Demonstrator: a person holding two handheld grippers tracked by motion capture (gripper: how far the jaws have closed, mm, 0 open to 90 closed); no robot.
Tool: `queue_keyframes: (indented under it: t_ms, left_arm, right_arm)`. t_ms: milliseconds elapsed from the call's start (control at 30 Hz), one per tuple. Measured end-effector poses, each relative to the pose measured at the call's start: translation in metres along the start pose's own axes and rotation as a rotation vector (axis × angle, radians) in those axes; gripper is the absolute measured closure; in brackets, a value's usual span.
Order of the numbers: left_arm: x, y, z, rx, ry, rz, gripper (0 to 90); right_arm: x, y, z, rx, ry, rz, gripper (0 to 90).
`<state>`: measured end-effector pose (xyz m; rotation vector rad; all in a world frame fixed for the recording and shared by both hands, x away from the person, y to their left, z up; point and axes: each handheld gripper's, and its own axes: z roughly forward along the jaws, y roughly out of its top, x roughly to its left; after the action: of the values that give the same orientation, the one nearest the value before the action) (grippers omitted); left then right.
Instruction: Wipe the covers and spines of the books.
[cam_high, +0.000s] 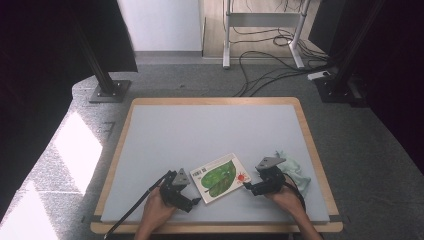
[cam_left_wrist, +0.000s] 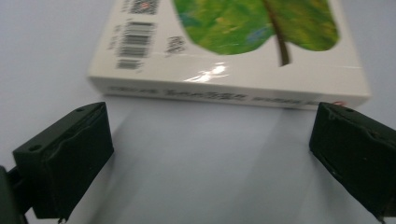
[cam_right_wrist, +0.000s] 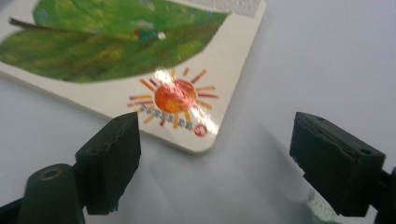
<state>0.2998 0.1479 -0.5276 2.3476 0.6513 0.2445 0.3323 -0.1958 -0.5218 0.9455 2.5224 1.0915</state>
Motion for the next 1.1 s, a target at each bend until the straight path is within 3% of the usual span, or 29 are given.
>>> queue_keyframes:
  t_ms: [100,300,400,500,667,867,1100]
  left_arm:
    - [-0.002,0.002,0.002,-0.001,0.002,0.001,0.0]
    - [0.005,0.006,0.005,-0.03,-0.052,-0.021,0.0]
    - [0.003,0.007,0.005,-0.042,-0.046,0.0,0.0]
    - [-0.002,0.007,0.005,-0.034,-0.043,0.045,0.0]
    - [-0.002,0.005,0.005,-0.015,-0.043,0.048,0.0]
    - [-0.002,0.005,0.005,-0.014,-0.046,0.044,0.0]
    - [-0.002,0.005,0.005,-0.013,-0.047,0.043,0.0]
  right_arm:
    - [0.001,0.007,0.003,-0.005,0.021,-0.003,12.7]
    - [0.001,0.021,0.018,-0.007,0.057,0.004,10.3]
    - [0.0,0.028,0.027,-0.001,0.081,0.018,5.3]
    - [0.0,0.034,0.035,0.007,0.099,0.027,2.8]
    - [-0.002,0.038,0.043,0.009,0.13,0.05,2.6]
    - [-0.002,0.038,0.048,0.006,0.161,0.065,2.2]
    - [-0.005,0.043,0.039,-0.026,0.197,0.125,2.5]
